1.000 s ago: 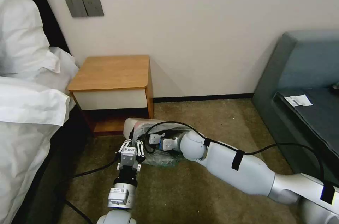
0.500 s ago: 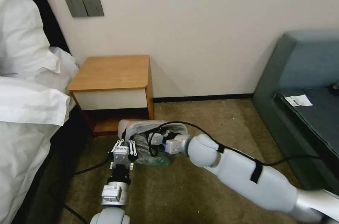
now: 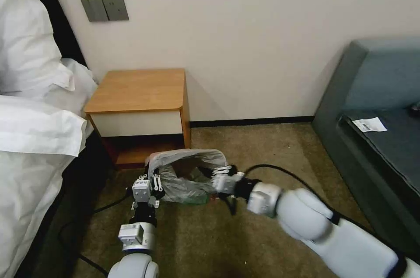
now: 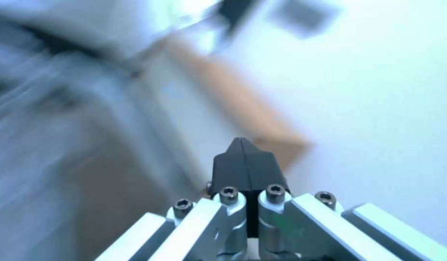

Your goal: Pick up the garbage bag from the table and place it over the trash can.

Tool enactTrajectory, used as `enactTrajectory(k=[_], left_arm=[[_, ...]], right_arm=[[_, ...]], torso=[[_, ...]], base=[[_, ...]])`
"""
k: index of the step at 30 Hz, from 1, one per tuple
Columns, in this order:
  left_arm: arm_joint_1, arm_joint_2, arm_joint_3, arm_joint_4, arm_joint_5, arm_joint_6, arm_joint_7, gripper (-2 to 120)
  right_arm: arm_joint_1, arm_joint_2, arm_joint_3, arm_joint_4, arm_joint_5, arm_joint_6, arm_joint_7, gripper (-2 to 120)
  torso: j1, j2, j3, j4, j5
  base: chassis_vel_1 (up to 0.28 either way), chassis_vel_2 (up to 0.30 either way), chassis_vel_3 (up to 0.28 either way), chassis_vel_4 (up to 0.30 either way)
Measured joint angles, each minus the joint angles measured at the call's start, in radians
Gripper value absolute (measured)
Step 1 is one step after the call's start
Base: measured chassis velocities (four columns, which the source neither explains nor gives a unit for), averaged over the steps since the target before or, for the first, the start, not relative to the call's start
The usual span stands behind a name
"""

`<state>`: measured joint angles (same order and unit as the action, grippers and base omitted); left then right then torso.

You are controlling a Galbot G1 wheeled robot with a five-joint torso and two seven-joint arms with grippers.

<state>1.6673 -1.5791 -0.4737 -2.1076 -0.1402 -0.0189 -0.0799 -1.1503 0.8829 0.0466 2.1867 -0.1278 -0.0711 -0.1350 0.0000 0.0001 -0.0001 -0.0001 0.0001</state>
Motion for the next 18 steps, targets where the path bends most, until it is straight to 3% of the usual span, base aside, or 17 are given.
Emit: enactTrajectory(k=[2, 4, 8, 12, 18], left_arm=[[0.005, 0.018, 0.009, -0.018, -0.116, 0.093, -0.005, 11], [0.005, 0.036, 0.012, -0.018, -0.205, 0.161, -0.004, 11], [0.002, 0.062, 0.013, 0.004, -0.271, 0.209, -0.006, 11], [0.006, 0.100, 0.008, 0.015, -0.352, 0.289, 0.014, 11], [0.020, 0.128, 0.003, 0.032, -0.355, 0.312, 0.041, 11]], right_arm=[[-0.060, 0.043, 0.063, 0.019, 0.045, 0.029, 0.111, 3], [-0.109, 0.073, 0.118, 0.024, 0.069, 0.056, 0.133, 12], [-0.158, 0.105, 0.168, 0.029, 0.072, 0.089, 0.132, 22], [-0.196, 0.147, 0.214, 0.037, 0.069, 0.116, 0.112, 41], [-0.214, 0.180, 0.223, 0.014, 0.054, 0.141, 0.093, 62]], torso=[[0.000, 0.000, 0.000, 0.0003, 0.0001], [0.000, 0.000, 0.000, 0.0001, -0.0001], [0.000, 0.000, 0.000, -0.0001, -0.0002], [0.000, 0.000, 0.000, 0.0001, -0.0002], [0.000, 0.000, 0.000, 0.0002, -0.0003]], base=[[0.000, 0.000, 0.000, 0.000], [0.000, 0.000, 0.000, 0.000], [0.000, 0.000, 0.000, 0.000], [0.000, 0.000, 0.000, 0.000], [0.000, 0.000, 0.000, 0.000]])
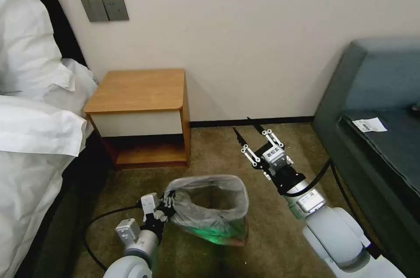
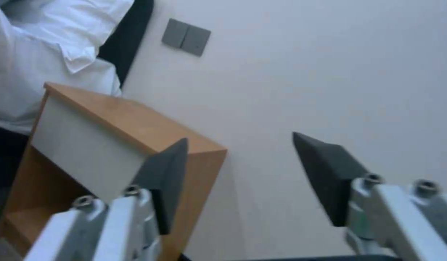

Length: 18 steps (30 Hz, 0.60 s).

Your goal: Pick up the garbage bag from the table and place it over the trash can.

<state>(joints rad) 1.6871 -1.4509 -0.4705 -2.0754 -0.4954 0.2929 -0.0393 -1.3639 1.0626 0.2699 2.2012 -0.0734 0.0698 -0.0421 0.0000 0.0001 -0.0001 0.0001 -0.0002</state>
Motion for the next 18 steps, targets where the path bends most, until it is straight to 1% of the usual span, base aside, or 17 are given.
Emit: enactTrajectory(k=[1, 2, 4, 5, 6, 10, 14, 18], left_arm=[[0.000, 0.000, 0.000, 0.000, 0.000, 0.000, 0.000, 11], [0.002, 0.002, -0.001, 0.002, 0.000, 0.000, 0.002, 11], [0.003, 0.002, -0.004, 0.008, -0.005, -0.003, 0.006, 11], [0.002, 0.002, -0.004, 0.013, -0.009, -0.007, 0.007, 11], [0.002, 0.002, -0.004, 0.013, -0.009, -0.007, 0.007, 11], [-0.007, 0.001, -0.004, 0.037, -0.020, -0.024, 0.015, 11], [-0.013, -0.003, 0.000, 0.043, -0.030, -0.025, 0.014, 11], [-0.022, -0.006, 0.002, 0.049, -0.040, -0.025, 0.013, 11]], right_arm=[[0.000, 0.000, 0.000, 0.000, 0.000, 0.000, 0.000, 62], [-0.007, 0.005, -0.004, -0.007, -0.009, 0.009, -0.004, 65], [-0.020, 0.016, -0.015, -0.027, -0.038, 0.035, -0.015, 77], [-0.022, 0.020, -0.018, -0.032, -0.046, 0.044, -0.021, 80], [-0.022, 0.020, -0.018, -0.032, -0.046, 0.044, -0.021, 80], [-0.027, 0.031, -0.031, -0.037, -0.055, 0.054, -0.039, 97], [-0.031, 0.029, -0.032, -0.039, -0.060, 0.064, -0.056, 100], [-0.033, 0.028, -0.030, -0.046, -0.066, 0.078, -0.081, 100]], torso=[[0.000, 0.000, 0.000, 0.0000, 0.0000], [0.000, 0.000, 0.000, 0.0000, 0.0001], [0.000, 0.000, 0.000, 0.0000, 0.0001], [0.000, 0.000, 0.000, 0.0000, 0.0001], [0.000, 0.000, 0.000, 0.0000, 0.0001], [0.000, 0.000, 0.000, -0.0001, 0.0001], [0.000, 0.000, 0.000, 0.0000, 0.0001], [0.000, 0.000, 0.000, -0.0001, 0.0001]], base=[[0.000, 0.000, 0.000, 0.000], [0.000, 0.000, 0.000, 0.000], [0.000, 0.000, 0.000, 0.000], [0.000, 0.000, 0.000, 0.000], [0.000, 0.000, 0.000, 0.000], [0.000, 0.000, 0.000, 0.000], [0.000, 0.000, 0.000, 0.000], [0.000, 0.000, 0.000, 0.000]])
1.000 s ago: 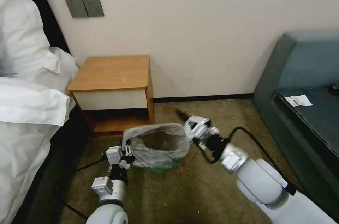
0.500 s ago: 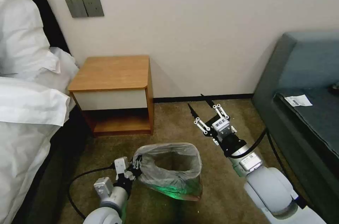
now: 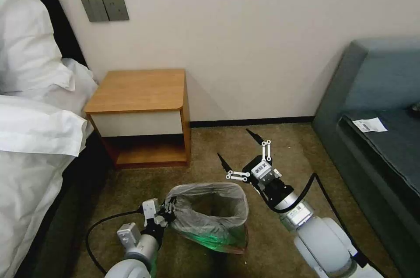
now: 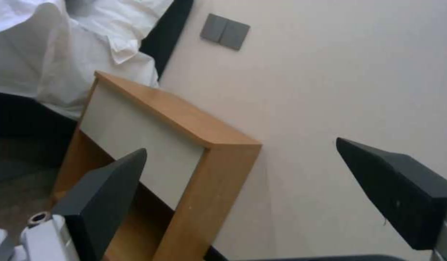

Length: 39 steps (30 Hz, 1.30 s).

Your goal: Pick up the garbage bag from the table and place it over the trash can.

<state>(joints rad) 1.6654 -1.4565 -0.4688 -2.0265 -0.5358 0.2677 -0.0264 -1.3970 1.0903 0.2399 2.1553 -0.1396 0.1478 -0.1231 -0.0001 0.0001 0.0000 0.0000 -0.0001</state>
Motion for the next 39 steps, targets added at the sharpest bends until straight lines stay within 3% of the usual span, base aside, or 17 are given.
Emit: enactTrajectory(k=[2, 6, 14, 19, 26, 35, 39], left_arm=[[-0.002, 0.000, 0.000, 0.001, -0.002, 0.000, -0.001, 11], [-0.005, -0.001, 0.000, 0.002, -0.007, 0.000, -0.002, 23], [-0.002, -0.002, -0.001, -0.003, -0.007, 0.000, -0.004, 57], [0.000, -0.005, -0.001, -0.006, -0.006, 0.000, -0.004, 71], [0.004, -0.006, -0.005, -0.009, 0.014, -0.008, -0.002, 98], [0.024, 0.001, -0.020, -0.049, 0.060, -0.056, 0.018, 100], [0.048, 0.007, -0.034, -0.062, 0.106, -0.182, 0.065, 100]], right_arm=[[0.000, 0.001, 0.000, -0.001, -0.001, 0.002, -0.005, 100], [0.000, 0.003, 0.000, -0.002, -0.003, 0.006, -0.015, 100], [0.002, 0.004, 0.003, -0.005, -0.004, 0.009, -0.021, 100], [0.003, 0.005, 0.002, -0.005, -0.004, 0.009, -0.025, 100], [0.005, 0.007, 0.006, -0.007, -0.004, 0.009, -0.026, 100], [0.006, 0.022, 0.018, -0.019, -0.005, 0.010, -0.026, 100], [0.001, 0.062, 0.006, -0.034, 0.008, -0.023, 0.049, 100]], torso=[[0.000, 0.000, 0.000, 0.0000, 0.0000], [0.000, 0.000, 0.000, 0.0000, 0.0000], [0.000, 0.000, 0.000, 0.0000, 0.0002], [0.000, 0.000, 0.000, 0.0000, 0.0001], [0.000, 0.000, 0.000, 0.0000, 0.0000], [0.000, 0.000, 0.000, 0.0000, 0.0000], [0.000, 0.000, 0.000, 0.0001, 0.0000]], base=[[0.000, 0.000, 0.000, 0.000], [0.000, 0.000, 0.000, 0.000], [0.000, 0.000, 0.000, 0.000], [0.000, 0.000, 0.000, 0.000], [0.000, 0.000, 0.000, 0.000], [0.000, 0.000, 0.000, 0.000], [0.000, 0.000, 0.000, 0.000]])
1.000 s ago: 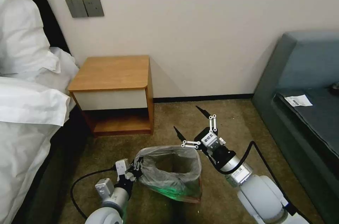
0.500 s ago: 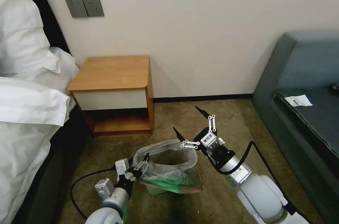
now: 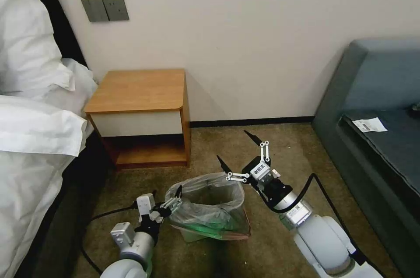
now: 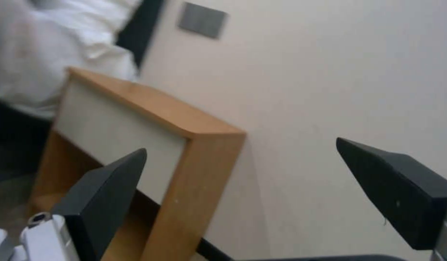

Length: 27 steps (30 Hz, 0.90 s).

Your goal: Pick up the garbage bag from the table and place it over the trash can.

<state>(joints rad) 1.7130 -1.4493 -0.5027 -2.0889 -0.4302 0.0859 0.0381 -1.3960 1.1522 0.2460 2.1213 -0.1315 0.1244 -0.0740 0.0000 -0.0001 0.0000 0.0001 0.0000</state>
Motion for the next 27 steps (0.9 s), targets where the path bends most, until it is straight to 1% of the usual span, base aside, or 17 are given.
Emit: enactTrajectory(k=[1, 4, 5, 7, 8, 9, 12, 13, 14, 15, 16, 17, 18, 20, 25, 27], left_arm=[[0.000, 0.000, 0.000, 0.000, 0.000, 0.000, 0.000, 100], [-0.008, -0.005, -0.010, 0.034, 0.027, -0.168, 0.063, 100], [-0.008, -0.005, -0.010, 0.034, 0.027, -0.168, 0.063, 100], [-0.033, -0.011, -0.012, 0.069, 0.047, -0.279, 0.085, 100], [-0.044, -0.014, -0.013, 0.081, 0.052, -0.308, 0.090, 99], [-0.044, -0.014, -0.013, 0.081, 0.052, -0.308, 0.090, 99], [-0.069, -0.023, -0.015, 0.111, 0.054, -0.364, 0.098, 99], [-0.078, -0.026, -0.016, 0.127, 0.056, -0.391, 0.106, 99], [-0.078, -0.026, -0.016, 0.127, 0.056, -0.391, 0.106, 99], [-0.083, -0.028, -0.018, 0.141, 0.059, -0.410, 0.116, 99], [-0.092, -0.032, -0.018, 0.161, 0.069, -0.437, 0.131, 99], [-0.092, -0.032, -0.018, 0.161, 0.069, -0.437, 0.131, 99], [-0.099, -0.037, -0.019, 0.177, 0.078, -0.459, 0.141, 100], [-0.108, -0.044, -0.019, 0.199, 0.090, -0.487, 0.146, 100], [-0.110, -0.047, -0.018, 0.214, 0.097, -0.493, 0.143, 99], [-0.111, -0.047, -0.018, 0.217, 0.103, -0.491, 0.133, 99]], right_arm=[[0.000, 0.000, 0.000, 0.000, 0.000, 0.000, 0.000, 100], [-0.020, 0.065, -0.014, -0.028, 0.056, -0.024, 0.104, 100], [-0.020, 0.065, -0.014, -0.028, 0.056, -0.024, 0.104, 100], [-0.038, 0.130, -0.019, -0.057, 0.095, -0.031, 0.169, 100], [-0.045, 0.158, -0.016, -0.075, 0.101, -0.024, 0.187, 100], [-0.045, 0.158, -0.016, -0.075, 0.101, -0.024, 0.187, 100], [-0.069, 0.249, 0.025, -0.147, 0.075, 0.051, 0.207, 100], [-0.078, 0.285, 0.046, -0.183, 0.049, 0.089, 0.214, 100], [-0.078, 0.285, 0.046, -0.183, 0.049, 0.089, 0.214, 100], [-0.083, 0.307, 0.060, -0.206, 0.034, 0.110, 0.217, 100], [-0.088, 0.340, 0.085, -0.244, 0.016, 0.152, 0.216, 100], [-0.088, 0.340, 0.085, -0.244, 0.016, 0.152, 0.216, 100], [-0.088, 0.358, 0.104, -0.274, 0.008, 0.193, 0.208, 100], [-0.090, 0.375, 0.126, -0.307, -0.003, 0.242, 0.190, 100], [-0.097, 0.373, 0.144, -0.314, 0.003, 0.256, 0.158, 100], [-0.099, 0.367, 0.158, -0.313, 0.006, 0.258, 0.136, 100]], torso=[[0.000, 0.000, 0.000, 0.0000, 0.0000], [0.000, 0.000, 0.000, 0.0000, 0.0000], [0.000, 0.000, 0.000, 0.0000, 0.0000], [0.000, 0.000, 0.000, -0.0001, -0.0002], [0.000, 0.000, 0.000, 0.0000, -0.0002], [0.000, 0.000, 0.000, 0.0000, -0.0002], [0.000, 0.000, 0.000, -0.0001, -0.0001], [0.000, 0.000, 0.000, -0.0001, -0.0001], [0.000, 0.000, 0.000, -0.0001, -0.0001], [0.000, 0.000, 0.000, -0.0002, -0.0001], [0.000, 0.000, 0.000, -0.0001, -0.0001], [0.000, 0.000, 0.000, -0.0001, -0.0001], [0.000, 0.000, 0.000, -0.0001, -0.0001], [0.000, 0.000, 0.000, -0.0001, 0.0000], [0.000, 0.000, 0.000, -0.0001, 0.0000], [0.000, 0.000, 0.000, -0.0001, 0.0000]], base=[[0.000, 0.000, 0.000, 0.000], [0.000, 0.000, 0.000, 0.000], [0.000, 0.000, 0.000, 0.000], [0.000, 0.000, 0.000, 0.000], [0.000, 0.000, 0.000, 0.000], [0.000, 0.000, 0.000, 0.000], [0.000, 0.000, 0.000, 0.000], [0.000, 0.000, 0.000, 0.000], [0.000, 0.000, 0.000, 0.000], [0.000, 0.000, 0.000, 0.000], [0.000, 0.000, 0.000, 0.000], [0.000, 0.000, 0.000, 0.000], [0.000, 0.000, 0.000, 0.000], [0.000, 0.000, 0.000, 0.000], [0.000, 0.000, 0.000, 0.000], [0.000, 0.000, 0.000, 0.000]])
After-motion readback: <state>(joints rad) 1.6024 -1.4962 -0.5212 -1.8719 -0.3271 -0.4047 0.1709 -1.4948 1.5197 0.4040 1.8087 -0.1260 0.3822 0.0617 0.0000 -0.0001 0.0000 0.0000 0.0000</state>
